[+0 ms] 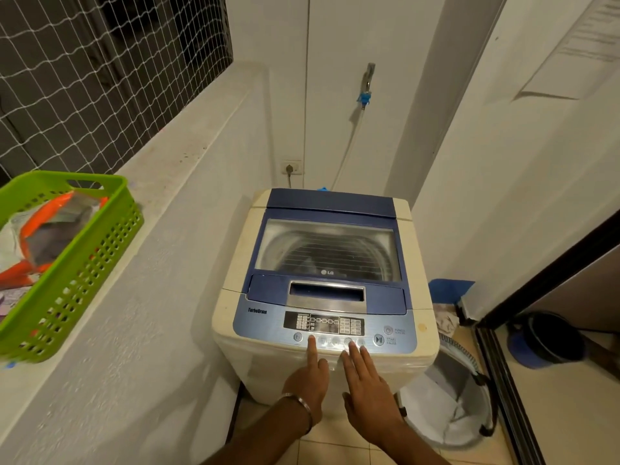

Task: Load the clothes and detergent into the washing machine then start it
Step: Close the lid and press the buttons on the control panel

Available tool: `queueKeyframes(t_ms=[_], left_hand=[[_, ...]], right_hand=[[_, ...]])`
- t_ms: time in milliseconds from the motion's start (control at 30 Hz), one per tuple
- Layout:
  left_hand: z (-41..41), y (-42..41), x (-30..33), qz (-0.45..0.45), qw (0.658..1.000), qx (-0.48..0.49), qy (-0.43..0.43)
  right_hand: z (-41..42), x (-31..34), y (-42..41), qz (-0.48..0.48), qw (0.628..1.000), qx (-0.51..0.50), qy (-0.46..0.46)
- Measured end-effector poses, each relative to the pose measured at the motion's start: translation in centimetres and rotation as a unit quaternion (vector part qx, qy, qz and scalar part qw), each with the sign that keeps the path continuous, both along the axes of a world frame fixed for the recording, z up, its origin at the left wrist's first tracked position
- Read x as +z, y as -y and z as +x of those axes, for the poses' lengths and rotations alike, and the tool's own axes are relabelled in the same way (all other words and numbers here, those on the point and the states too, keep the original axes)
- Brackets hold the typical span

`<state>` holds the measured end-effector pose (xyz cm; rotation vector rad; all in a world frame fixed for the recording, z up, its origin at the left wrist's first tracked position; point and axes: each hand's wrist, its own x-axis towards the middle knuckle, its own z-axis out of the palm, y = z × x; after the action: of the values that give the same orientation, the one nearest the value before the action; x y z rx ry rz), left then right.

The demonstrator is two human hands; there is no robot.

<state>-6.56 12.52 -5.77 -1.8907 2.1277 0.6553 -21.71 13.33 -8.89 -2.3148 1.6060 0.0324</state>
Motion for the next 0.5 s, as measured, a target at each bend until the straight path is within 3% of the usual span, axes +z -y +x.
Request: queueKeyframes(t_ms=[500], left_hand=[[1.4,-2.2,0.0,0.017,0.998,-0.008,-0.063]], right_hand=[[-3.3,0.5,0.2,0.02,0.998,-0.029,-0.045]])
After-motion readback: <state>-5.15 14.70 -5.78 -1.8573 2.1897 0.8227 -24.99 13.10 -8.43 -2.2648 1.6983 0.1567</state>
